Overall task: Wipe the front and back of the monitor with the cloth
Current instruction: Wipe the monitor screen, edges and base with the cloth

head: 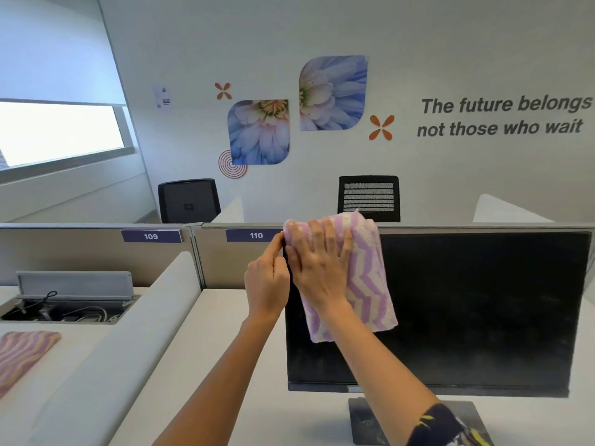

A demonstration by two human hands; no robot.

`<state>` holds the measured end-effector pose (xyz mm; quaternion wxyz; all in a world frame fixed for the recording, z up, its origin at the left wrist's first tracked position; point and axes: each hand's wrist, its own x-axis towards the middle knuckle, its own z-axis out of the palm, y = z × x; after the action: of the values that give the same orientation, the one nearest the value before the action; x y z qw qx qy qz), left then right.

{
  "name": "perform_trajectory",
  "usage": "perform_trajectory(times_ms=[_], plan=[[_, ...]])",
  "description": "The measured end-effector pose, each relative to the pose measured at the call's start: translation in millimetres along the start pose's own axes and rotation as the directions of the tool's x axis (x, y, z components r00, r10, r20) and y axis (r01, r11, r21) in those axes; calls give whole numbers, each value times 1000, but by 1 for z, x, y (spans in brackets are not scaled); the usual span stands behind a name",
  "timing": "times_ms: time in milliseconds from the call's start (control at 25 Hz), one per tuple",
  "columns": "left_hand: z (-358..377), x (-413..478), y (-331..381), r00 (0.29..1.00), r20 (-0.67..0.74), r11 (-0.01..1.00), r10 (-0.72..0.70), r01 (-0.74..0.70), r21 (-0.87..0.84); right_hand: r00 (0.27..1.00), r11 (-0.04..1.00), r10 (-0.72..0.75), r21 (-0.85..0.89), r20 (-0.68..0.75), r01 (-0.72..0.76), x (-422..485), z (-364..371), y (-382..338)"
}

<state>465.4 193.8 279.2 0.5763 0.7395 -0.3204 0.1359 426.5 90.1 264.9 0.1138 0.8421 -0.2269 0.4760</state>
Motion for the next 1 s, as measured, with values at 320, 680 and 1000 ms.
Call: perform_trajectory(times_ms=[320, 680, 1000], plan=[[2, 6, -5, 999, -33, 996, 32, -29, 88, 999, 998, -13, -68, -52, 10, 3, 7, 0], [13, -4, 1, 991, -92, 984, 93, -77, 158, 998, 998, 6, -62, -60, -9, -2, -3, 43], [48, -16, 5, 951, 16, 895, 309, -296, 335, 997, 996, 37, -75, -70, -42, -10, -18, 91]])
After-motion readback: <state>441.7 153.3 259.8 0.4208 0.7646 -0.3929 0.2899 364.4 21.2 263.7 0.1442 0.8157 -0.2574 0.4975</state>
